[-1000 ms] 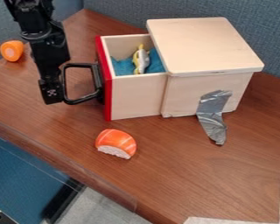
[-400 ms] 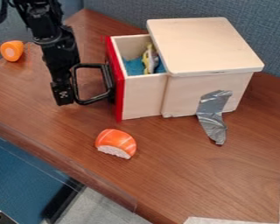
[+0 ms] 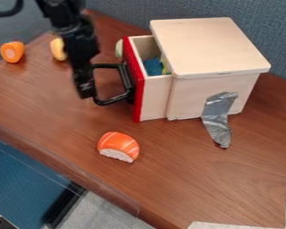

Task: Close the drawer

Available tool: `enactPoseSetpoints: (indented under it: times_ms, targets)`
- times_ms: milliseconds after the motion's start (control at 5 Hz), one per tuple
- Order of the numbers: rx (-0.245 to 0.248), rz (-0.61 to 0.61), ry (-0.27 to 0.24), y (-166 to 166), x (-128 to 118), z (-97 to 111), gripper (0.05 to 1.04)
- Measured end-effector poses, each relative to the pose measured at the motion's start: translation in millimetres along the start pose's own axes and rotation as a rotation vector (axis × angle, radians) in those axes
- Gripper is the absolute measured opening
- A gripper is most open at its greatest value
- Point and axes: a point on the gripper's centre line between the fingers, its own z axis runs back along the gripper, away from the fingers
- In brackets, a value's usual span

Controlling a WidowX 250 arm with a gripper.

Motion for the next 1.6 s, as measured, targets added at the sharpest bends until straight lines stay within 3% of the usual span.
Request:
enactPoseSetpoints:
  times_ms: [400,800,1600]
  targets:
    - [0.001,0.001,-0.025,0,25,-1,1.000]
    - [-0.017,0.014,-0.013,3,38,-18,1.000]
    - [-0.022,0.028,-0.084,9,81,-24,0.999]
